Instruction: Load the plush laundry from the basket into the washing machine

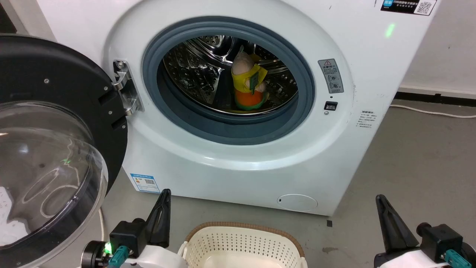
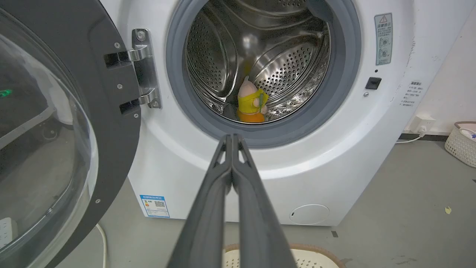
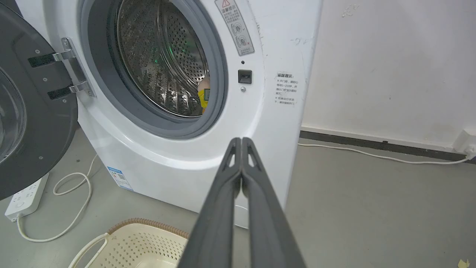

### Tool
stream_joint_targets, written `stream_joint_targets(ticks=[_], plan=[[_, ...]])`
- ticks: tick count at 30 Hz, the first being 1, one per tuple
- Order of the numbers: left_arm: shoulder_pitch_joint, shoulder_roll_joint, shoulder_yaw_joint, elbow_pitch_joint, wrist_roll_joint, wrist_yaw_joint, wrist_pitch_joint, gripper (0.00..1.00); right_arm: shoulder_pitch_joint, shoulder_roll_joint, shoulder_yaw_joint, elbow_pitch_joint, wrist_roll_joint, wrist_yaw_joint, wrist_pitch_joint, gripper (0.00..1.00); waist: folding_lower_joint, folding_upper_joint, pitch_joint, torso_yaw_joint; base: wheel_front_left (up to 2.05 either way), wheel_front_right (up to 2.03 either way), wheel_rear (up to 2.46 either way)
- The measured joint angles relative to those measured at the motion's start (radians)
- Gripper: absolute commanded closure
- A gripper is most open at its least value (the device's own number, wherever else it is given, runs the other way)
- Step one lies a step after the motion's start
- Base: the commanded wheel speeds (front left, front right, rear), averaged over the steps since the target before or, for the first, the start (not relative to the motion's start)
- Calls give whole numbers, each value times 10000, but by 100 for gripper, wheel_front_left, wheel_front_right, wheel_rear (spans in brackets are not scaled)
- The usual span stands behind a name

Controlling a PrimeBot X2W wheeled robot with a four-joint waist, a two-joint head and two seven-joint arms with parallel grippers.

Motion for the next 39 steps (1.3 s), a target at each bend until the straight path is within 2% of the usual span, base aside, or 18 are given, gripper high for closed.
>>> stream_joint_targets(ticks=[39], plan=[[-6, -138, 694, -232, 709, 2, 784, 100, -261, 0, 142, -119, -364, 0, 794, 100, 0, 0, -88, -119, 0, 0, 0]])
